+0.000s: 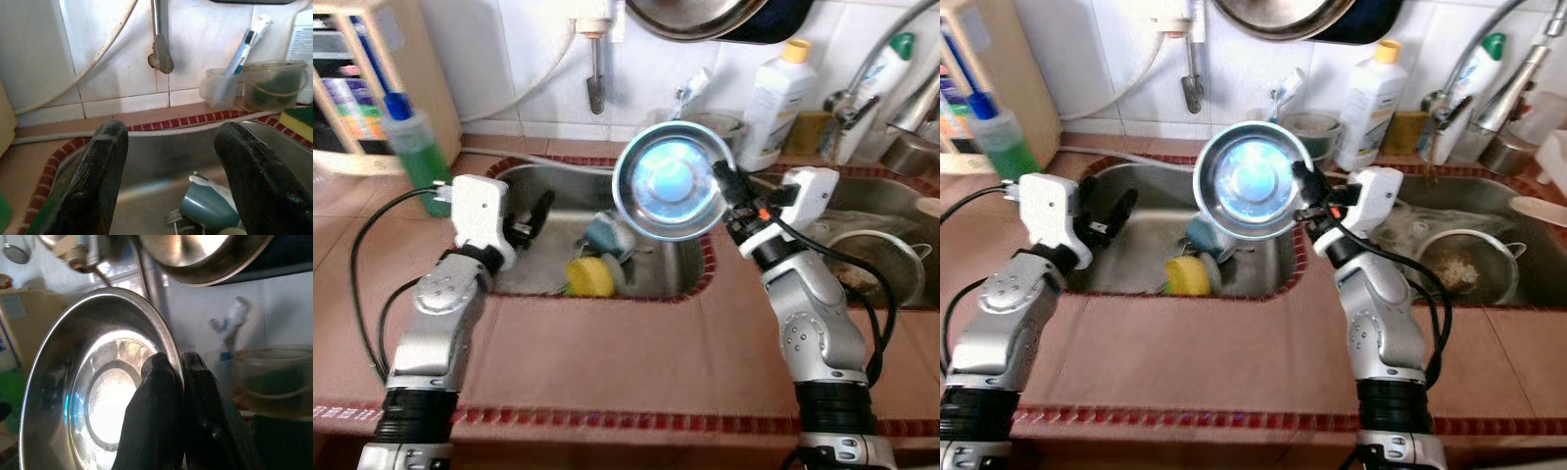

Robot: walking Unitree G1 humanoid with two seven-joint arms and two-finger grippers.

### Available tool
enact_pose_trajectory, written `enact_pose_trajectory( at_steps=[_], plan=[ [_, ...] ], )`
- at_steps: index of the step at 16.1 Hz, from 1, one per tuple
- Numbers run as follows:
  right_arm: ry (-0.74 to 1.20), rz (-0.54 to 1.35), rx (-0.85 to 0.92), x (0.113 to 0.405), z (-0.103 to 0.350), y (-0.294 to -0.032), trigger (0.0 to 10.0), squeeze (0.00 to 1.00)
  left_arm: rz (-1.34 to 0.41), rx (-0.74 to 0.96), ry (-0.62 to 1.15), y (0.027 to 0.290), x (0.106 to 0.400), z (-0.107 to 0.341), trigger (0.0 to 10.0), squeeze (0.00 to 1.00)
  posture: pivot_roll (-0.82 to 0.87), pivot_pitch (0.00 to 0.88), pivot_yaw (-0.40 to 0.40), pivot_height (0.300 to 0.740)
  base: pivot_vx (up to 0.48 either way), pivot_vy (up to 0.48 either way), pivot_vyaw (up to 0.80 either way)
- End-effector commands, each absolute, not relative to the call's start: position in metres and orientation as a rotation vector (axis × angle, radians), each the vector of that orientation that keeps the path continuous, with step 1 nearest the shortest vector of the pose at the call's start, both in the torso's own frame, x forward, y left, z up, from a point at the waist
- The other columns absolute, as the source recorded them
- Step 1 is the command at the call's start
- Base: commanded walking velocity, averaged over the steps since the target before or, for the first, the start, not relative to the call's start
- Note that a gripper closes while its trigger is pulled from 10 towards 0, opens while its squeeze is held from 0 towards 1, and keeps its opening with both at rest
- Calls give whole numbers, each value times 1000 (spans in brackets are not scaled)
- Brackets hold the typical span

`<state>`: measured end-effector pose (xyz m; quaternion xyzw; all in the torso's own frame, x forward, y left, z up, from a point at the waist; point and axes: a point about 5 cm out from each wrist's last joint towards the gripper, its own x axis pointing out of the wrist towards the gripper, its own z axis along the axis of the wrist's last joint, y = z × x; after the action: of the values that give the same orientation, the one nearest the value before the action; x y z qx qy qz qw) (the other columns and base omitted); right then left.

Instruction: Kitchen organization

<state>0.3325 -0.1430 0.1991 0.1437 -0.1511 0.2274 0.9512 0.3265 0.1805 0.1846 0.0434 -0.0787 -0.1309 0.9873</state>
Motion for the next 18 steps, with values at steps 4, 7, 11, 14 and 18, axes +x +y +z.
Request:
enact_pose_trajectory(
  at_steps=[4,7,11,14,18],
  plan=[
    [-323,456,285,332,205,-149,10000,0,-282,89,-164,176,325,187,10000,0,-129,28,-17,740,327,0,0],
    [-318,453,284,333,204,-150,10000,0,-279,93,-153,175,325,185,10000,0,-129,31,-17,740,212,0,0],
    [-249,435,279,334,192,-154,10000,0,-364,110,-141,163,316,181,10000,0,-132,58,-18,740,0,0,0],
    [-196,453,256,331,182,-152,10000,0,-482,79,-138,145,299,184,10000,0,-129,116,-22,740,0,0,0],
    [-140,453,251,335,174,-152,10000,0,-614,86,-109,129,271,182,10000,0,-111,199,-24,740,0,0,0]
  ],
)
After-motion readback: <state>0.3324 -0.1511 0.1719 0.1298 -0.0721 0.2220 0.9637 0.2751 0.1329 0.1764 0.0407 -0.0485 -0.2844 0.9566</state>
